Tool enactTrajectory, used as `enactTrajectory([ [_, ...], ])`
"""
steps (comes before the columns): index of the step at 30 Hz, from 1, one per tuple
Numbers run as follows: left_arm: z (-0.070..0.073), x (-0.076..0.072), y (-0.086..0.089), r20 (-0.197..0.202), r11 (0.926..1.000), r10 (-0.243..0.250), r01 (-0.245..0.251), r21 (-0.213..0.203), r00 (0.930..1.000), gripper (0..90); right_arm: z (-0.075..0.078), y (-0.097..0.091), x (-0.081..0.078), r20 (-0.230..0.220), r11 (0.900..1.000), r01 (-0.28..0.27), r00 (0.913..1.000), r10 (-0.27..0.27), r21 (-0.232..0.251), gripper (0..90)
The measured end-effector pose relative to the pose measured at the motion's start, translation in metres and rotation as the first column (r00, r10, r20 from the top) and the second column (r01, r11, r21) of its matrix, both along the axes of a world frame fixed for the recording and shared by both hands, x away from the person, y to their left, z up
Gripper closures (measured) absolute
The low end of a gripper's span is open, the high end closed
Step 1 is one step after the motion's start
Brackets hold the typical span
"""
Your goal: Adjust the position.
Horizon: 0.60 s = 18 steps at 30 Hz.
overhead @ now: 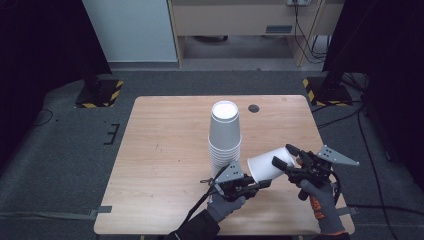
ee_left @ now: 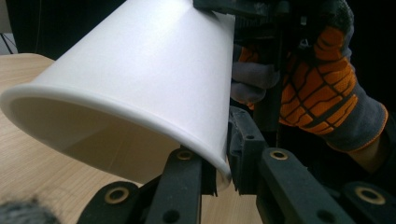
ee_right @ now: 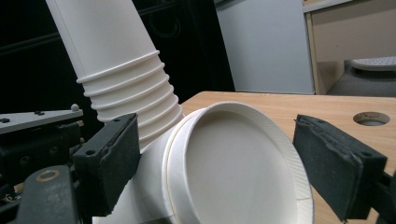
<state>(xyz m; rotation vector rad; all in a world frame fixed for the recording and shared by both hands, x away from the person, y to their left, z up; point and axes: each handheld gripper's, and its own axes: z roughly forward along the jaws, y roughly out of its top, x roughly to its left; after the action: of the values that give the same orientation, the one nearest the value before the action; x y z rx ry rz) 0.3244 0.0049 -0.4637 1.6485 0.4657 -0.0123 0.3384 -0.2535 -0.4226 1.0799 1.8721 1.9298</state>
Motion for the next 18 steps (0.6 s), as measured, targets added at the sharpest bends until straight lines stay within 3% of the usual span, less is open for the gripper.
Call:
enactTrajectory([
  [6, 0.0018, -0.0004, -0.0001, -0.018, 0.9999, -0.011, 0.011, -0.012, 0.9998, 82.9, -0.0001, -0.0011, 0.0004, -0.010, 0.9999, -0.007, 0.9999, 0.007, 0.008, 16.0],
  [11, 0.0027, -0.0001, 0.0007, -0.012, 0.9999, -0.014, 0.014, 0.002, 0.9998, 83.8, -0.0004, -0.0017, 0.0006, -0.011, 0.9999, -0.003, 0.9999, 0.003, -0.016, 14.8],
  [18, 0.0023, -0.0021, -0.0018, -0.001, 0.9975, -0.060, 0.060, 0.038, 0.9982, 83.7, 0.0026, -0.0007, 0.0018, 0.008, 0.9991, 0.018, 0.9998, -0.018, -0.037, 15.7],
])
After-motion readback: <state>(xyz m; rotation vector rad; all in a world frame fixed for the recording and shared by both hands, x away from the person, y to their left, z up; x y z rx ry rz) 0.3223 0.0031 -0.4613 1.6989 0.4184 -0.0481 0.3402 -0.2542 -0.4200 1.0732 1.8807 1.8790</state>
